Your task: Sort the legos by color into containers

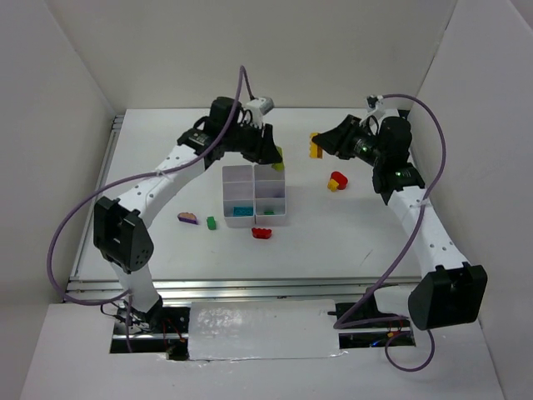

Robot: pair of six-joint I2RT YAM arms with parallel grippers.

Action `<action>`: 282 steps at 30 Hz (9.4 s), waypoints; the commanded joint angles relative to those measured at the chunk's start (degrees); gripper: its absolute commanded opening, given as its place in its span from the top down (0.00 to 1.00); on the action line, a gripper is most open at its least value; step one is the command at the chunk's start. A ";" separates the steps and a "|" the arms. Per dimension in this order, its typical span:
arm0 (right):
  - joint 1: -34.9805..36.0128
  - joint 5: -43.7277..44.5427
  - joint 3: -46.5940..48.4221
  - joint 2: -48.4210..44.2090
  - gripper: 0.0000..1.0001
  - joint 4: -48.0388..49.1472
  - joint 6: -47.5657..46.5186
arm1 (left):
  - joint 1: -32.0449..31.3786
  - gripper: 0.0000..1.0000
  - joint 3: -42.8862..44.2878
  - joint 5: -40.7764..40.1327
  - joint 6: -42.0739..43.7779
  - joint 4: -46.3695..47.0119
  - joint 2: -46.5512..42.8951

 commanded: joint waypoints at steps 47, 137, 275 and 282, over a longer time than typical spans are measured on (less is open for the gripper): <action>0.81 10.34 -5.16 -13.76 1.00 -9.25 2.20 | -11.28 1.00 -11.40 -40.49 -7.03 0.64 -1.05; 0.73 9.19 -0.68 -7.70 1.00 -9.60 1.85 | -15.41 1.00 -6.65 -41.11 -6.41 -12.90 -2.02; 8.45 7.08 3.63 -4.63 1.00 -19.09 0.79 | -10.59 0.09 -4.90 -61.05 -21.87 -1.61 -1.57; 20.83 15.69 8.36 3.45 1.00 -18.30 -2.80 | 3.38 0.00 -4.80 -59.49 -26.36 -16.12 -11.24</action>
